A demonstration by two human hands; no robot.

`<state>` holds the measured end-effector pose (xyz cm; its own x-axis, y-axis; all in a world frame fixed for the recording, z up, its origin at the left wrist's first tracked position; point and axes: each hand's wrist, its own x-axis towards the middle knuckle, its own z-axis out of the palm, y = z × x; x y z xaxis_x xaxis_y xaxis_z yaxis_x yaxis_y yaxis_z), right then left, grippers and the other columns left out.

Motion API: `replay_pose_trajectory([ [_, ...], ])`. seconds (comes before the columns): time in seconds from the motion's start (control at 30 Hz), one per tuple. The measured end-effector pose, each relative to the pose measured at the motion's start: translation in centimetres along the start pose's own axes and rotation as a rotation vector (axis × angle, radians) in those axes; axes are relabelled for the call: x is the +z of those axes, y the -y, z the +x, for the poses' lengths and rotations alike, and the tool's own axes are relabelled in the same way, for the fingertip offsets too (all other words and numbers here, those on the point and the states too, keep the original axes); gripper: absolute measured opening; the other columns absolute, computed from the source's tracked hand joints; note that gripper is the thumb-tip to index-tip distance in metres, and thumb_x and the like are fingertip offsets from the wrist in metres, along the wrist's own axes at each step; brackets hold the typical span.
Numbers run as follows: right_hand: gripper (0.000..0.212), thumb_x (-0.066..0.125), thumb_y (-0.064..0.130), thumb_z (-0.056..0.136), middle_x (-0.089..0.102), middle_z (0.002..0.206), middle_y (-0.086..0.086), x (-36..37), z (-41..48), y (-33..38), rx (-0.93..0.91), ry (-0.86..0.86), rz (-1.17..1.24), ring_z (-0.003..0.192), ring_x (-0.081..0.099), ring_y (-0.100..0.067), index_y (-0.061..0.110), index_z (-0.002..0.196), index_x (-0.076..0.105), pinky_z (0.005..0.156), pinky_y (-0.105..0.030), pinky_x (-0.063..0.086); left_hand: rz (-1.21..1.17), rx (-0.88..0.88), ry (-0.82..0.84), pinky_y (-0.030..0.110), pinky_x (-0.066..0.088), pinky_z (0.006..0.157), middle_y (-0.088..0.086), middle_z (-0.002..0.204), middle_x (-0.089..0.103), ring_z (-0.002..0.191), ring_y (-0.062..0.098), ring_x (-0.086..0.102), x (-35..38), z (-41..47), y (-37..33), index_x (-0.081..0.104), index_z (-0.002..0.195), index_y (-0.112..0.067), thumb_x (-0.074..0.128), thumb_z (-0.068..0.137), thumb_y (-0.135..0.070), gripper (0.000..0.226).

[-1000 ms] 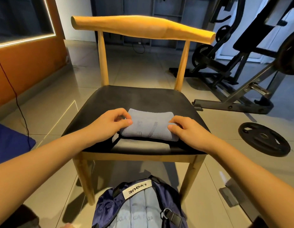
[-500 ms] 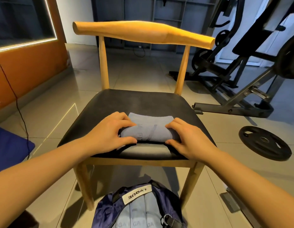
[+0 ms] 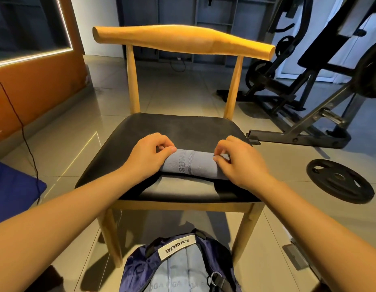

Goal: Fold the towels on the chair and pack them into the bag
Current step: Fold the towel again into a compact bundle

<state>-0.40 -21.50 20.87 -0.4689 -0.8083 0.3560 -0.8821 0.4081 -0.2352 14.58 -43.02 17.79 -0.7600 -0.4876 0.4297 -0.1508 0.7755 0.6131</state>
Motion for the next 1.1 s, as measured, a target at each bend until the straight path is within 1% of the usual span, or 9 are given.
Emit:
replay_pose_trajectory([
  [0.13, 0.023, 0.056, 0.052, 0.097, 0.056, 0.096, 0.012, -0.4, -0.5, -0.3, -0.099, 0.046, -0.054, 0.080, 0.055, -0.012, 0.031, 0.098, 0.065, 0.063, -0.023, 0.039, 0.139, 0.173, 0.099, 0.027, 0.046, 0.077, -0.016, 0.090, 0.068, 0.089, 0.006, 0.058, -0.6, -0.3, -0.2, 0.075, 0.093, -0.029, 0.053, 0.093, -0.062, 0.040],
  [0.23, 0.038, 0.065, 0.059, 0.089, 0.055, 0.107, 0.013, -0.7, -1.2, -0.8, -0.141, 0.152, -0.149, 0.085, 0.057, -0.013, 0.033, 0.114, 0.055, 0.069, -0.028, 0.049, 0.205, 0.199, 0.255, 0.022, 0.048, 0.085, -0.021, 0.106, 0.067, 0.098, 0.002, 0.059, -1.5, -0.4, 0.2, 0.072, 0.114, -0.034, 0.063, 0.079, -0.074, 0.054],
  [0.37, 0.034, 0.067, 0.046, 0.093, 0.062, 0.114, 0.010, -0.7, -1.0, -0.9, -0.105, 0.177, -0.044, 0.097, 0.059, -0.015, 0.031, 0.122, 0.057, 0.080, -0.029, 0.049, 0.202, 0.140, 0.305, 0.029, 0.052, 0.082, -0.021, 0.100, 0.066, 0.093, 0.002, 0.059, -1.7, 0.3, -0.1, 0.072, 0.117, -0.033, 0.062, 0.083, -0.068, 0.050],
  [0.5, 0.022, 0.065, 0.044, 0.095, 0.068, 0.100, 0.008, -1.1, -0.1, -2.2, -0.008, 0.307, 0.177, 0.085, 0.064, -0.013, 0.031, 0.113, 0.065, 0.080, -0.040, 0.057, 0.057, 0.056, 0.459, 0.044, 0.055, 0.080, -0.004, 0.088, 0.072, 0.084, 0.016, 0.066, -2.2, 1.4, -0.2, 0.075, 0.096, -0.028, 0.060, 0.085, -0.071, 0.046],
  [0.63, 0.018, 0.056, 0.038, 0.102, 0.069, 0.090, 0.000, -0.8, 0.5, -2.5, 0.107, 0.354, 0.379, 0.075, 0.068, -0.023, 0.027, 0.106, 0.069, 0.078, -0.042, 0.060, 0.019, -0.023, 0.523, 0.036, 0.050, 0.091, 0.000, 0.105, 0.065, 0.097, 0.015, 0.061, -1.9, 2.3, -0.5, 0.071, 0.102, -0.019, 0.061, 0.092, -0.061, 0.044],
  [0.8, 0.026, 0.044, 0.046, 0.104, 0.056, 0.099, 0.002, 0.2, 1.3, -2.0, 0.155, 0.291, 0.211, 0.089, 0.058, -0.020, 0.028, 0.098, 0.062, 0.075, -0.036, 0.048, 0.013, -0.111, 0.653, 0.031, 0.038, 0.073, -0.001, 0.075, 0.056, 0.070, 0.012, 0.048, -2.3, 4.2, -0.9, 0.067, 0.086, -0.009, 0.065, 0.096, -0.047, 0.040],
  [0.87, 0.025, 0.044, 0.046, 0.105, 0.059, 0.108, 0.004, 0.4, 1.4, -2.0, 0.175, 0.307, 0.207, 0.096, 0.059, -0.019, 0.028, 0.112, 0.060, 0.076, -0.033, 0.045, 0.014, -0.125, 0.659, 0.031, 0.036, 0.071, -0.001, 0.072, 0.054, 0.068, 0.012, 0.046, -2.3, 4.6, -1.1, 0.067, 0.085, -0.005, 0.068, 0.095, -0.044, 0.040],
  [0.97, 0.045, 0.051, 0.046, 0.103, 0.057, 0.134, 0.002, 0.2, 1.5, -2.4, 0.247, 0.314, 0.314, 0.116, 0.055, -0.017, 0.023, 0.142, 0.048, 0.091, -0.032, 0.046, -0.025, -0.196, 0.669, 0.031, 0.044, 0.078, -0.005, 0.080, 0.067, 0.076, 0.014, 0.059, -2.0, 5.2, -1.3, 0.071, 0.090, -0.012, 0.079, 0.083, -0.046, 0.036],
  [1.1, 0.056, 0.063, 0.049, 0.096, 0.055, 0.136, 0.001, -0.5, 1.3, -2.7, 0.368, 0.329, 0.533, 0.111, 0.058, -0.013, 0.024, 0.144, 0.048, 0.084, -0.028, 0.049, -0.039, -0.271, 0.788, 0.031, 0.055, 0.093, -0.003, 0.099, 0.078, 0.097, 0.016, 0.072, -2.2, 5.7, -1.8, 0.078, 0.100, -0.022, 0.086, 0.078, -0.043, 0.031],
])
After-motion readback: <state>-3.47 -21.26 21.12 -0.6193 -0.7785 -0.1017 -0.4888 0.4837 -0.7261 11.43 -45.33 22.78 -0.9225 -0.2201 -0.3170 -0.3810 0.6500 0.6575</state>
